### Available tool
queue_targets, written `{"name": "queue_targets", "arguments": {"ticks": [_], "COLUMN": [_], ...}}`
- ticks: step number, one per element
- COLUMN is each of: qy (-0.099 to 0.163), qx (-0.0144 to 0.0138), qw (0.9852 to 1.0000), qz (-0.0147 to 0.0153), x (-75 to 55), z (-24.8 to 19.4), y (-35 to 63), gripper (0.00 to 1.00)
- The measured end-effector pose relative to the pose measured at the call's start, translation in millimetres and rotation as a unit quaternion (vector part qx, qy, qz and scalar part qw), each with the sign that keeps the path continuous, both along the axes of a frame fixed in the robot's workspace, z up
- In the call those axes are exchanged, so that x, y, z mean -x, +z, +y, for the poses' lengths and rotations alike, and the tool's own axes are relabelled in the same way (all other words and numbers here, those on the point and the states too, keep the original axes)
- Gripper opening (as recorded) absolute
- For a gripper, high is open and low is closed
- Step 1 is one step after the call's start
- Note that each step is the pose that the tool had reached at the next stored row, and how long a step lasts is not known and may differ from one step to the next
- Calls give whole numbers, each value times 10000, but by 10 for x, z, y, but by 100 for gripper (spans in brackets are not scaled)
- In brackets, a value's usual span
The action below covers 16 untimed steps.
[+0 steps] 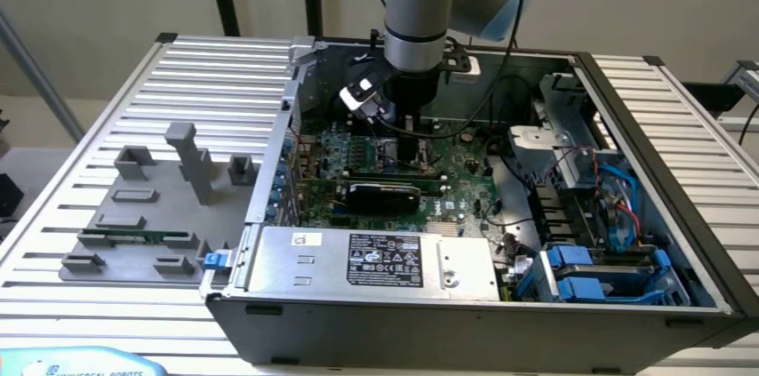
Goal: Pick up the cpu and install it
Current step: 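Place the cpu into insertion slot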
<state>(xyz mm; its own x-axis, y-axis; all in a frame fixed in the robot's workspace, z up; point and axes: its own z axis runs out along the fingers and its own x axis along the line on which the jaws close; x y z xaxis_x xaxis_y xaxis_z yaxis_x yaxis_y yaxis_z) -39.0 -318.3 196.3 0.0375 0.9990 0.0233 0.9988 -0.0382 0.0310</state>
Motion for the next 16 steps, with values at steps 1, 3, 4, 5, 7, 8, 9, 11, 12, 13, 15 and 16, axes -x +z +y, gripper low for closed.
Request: {"name": "queue_targets", "arguments": {"ticks": [1,3,4,5,7,8,9,11,12,13,15,16], "qy": [0,0,0,1,8,12,16,24,27,30,35,36], "qx": [-11,-18,-19,-19,-19,-19,-20,-20,-20,-20,-20,-20], "qw": [10000,10000,10000,10000,10000,10000,10000,10000,10000,10000,10000,10000], "qz": [0,0,0,0,1,1,1,5,6,8,10,11], "x": [0,0,0,0,-4,-7,-11,-16,-17,-17,-18,-18], "z": [0,0,0,0,0,-1,-1,-1,0,0,0,0], "y": [0,0,0,0,0,0,0,1,3,5,11,15], "gripper": [68,68,68,68,68,68,68,68,68,68,68,68]}}
